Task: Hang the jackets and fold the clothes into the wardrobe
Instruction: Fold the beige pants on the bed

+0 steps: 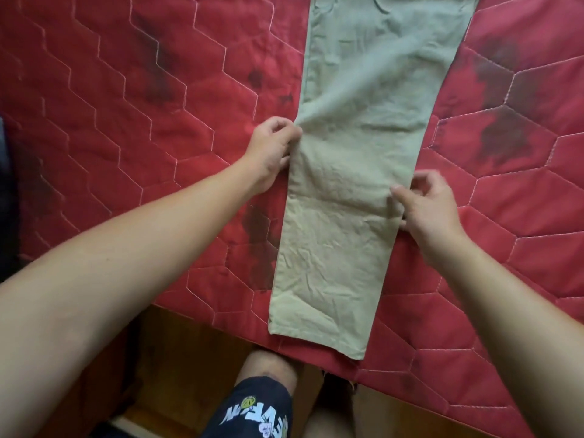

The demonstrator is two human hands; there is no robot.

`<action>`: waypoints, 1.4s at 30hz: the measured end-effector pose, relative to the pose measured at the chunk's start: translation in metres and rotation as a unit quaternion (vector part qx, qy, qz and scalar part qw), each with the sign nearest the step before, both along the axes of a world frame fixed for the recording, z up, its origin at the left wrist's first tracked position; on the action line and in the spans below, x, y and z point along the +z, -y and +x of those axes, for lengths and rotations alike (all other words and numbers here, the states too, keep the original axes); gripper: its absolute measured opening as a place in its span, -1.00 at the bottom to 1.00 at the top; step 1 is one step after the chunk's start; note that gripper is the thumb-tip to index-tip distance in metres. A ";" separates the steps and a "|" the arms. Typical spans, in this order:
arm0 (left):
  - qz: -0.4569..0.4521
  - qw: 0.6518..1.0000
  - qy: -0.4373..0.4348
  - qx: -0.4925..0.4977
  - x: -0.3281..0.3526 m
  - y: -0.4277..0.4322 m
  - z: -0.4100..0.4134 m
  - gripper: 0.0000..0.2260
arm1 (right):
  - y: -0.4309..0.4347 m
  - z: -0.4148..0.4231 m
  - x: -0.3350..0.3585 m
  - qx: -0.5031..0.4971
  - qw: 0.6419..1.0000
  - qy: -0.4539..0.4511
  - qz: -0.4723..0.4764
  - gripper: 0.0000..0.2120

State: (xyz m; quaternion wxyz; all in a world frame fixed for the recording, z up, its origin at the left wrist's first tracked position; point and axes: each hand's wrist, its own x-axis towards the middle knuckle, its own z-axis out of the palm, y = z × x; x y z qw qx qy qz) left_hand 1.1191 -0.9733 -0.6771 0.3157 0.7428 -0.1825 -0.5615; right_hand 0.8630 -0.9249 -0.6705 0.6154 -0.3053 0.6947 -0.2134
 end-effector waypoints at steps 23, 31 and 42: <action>-0.152 0.668 0.504 -0.525 -0.041 0.111 -0.018 -0.38 | 0.112 0.008 -0.050 0.484 0.720 -0.418 -0.271 -0.21; -0.148 0.676 0.526 -0.495 -0.044 0.100 -0.016 -0.42 | 0.072 0.012 -0.056 0.458 0.726 -0.417 -0.298 -0.22; -0.133 0.706 0.522 -0.459 -0.053 -0.069 -0.024 -0.42 | -0.071 0.005 -0.055 0.460 0.735 -0.396 -0.302 -0.19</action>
